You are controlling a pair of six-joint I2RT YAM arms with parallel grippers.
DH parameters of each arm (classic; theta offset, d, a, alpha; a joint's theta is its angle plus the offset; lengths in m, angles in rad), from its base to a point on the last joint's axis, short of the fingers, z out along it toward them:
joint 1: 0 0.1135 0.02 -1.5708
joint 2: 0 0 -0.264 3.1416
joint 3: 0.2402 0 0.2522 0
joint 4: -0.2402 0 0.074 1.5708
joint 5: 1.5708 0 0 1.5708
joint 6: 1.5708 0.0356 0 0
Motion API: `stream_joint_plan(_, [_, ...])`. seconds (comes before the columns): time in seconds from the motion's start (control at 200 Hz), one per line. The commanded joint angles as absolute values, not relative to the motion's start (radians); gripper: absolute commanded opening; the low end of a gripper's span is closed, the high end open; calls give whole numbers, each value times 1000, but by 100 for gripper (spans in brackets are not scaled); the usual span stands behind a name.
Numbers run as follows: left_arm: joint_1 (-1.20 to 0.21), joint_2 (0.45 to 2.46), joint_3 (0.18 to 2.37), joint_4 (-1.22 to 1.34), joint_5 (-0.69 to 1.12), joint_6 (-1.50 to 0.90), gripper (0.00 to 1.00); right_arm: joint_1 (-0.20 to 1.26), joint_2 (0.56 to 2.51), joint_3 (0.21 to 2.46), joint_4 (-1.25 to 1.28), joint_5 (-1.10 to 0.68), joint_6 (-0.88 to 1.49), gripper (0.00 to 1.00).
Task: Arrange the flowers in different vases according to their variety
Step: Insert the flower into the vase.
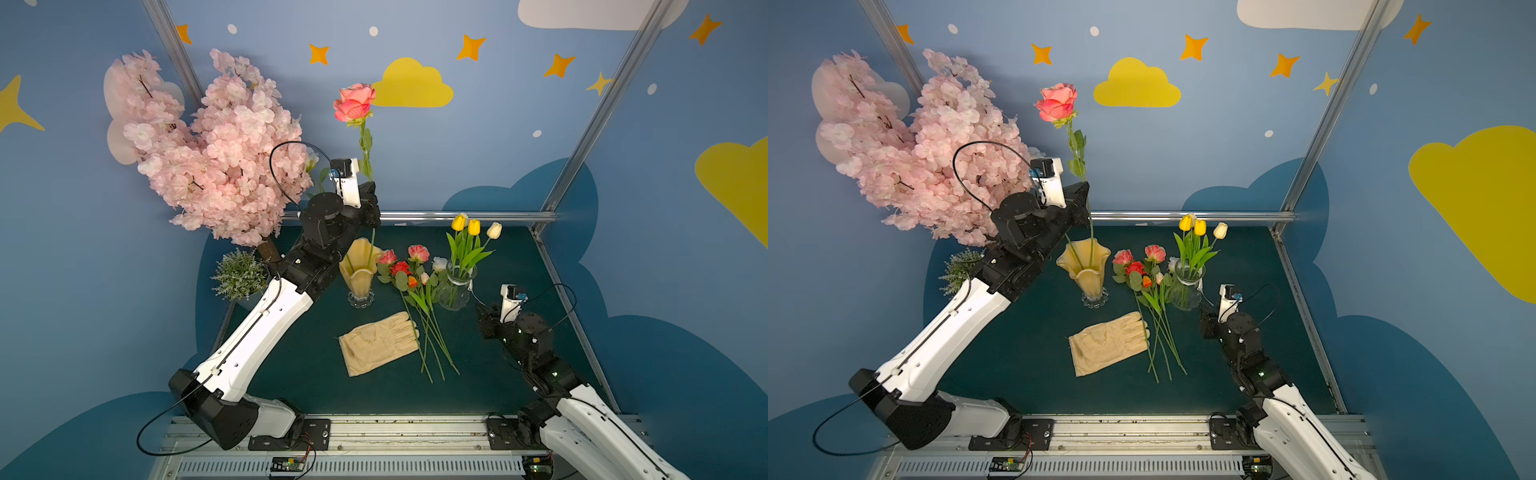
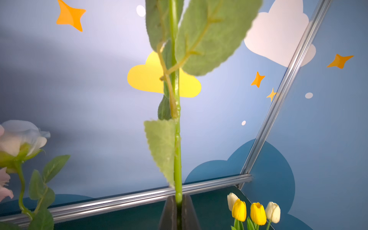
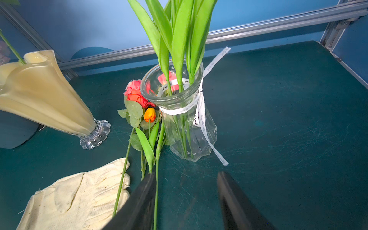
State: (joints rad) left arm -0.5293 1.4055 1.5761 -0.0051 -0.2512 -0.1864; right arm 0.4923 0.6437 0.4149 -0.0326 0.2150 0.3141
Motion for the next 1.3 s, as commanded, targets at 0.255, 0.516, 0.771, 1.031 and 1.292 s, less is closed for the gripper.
stream_joint_plan(0.255, [-488, 1437, 1322, 293, -297, -73, 2, 491, 653, 406, 5, 193, 320, 54])
stream_joint_plan(0.516, [-468, 1420, 1136, 363, -348, -141, 3, 491, 660, 404, 13, 175, 320, 54])
stream_joint_plan(0.771, [-468, 1288, 1033, 225, -369, -262, 34, 491, 686, 407, 39, 126, 309, 53])
stream_joint_plan(1.031, [-487, 1105, 976, 8, -274, -400, 62, 494, 734, 434, 35, 36, 304, 51])
stream_joint_plan(1.292, [-545, 883, 784, -30, -186, -505, 79, 527, 790, 448, 58, -8, 287, 49])
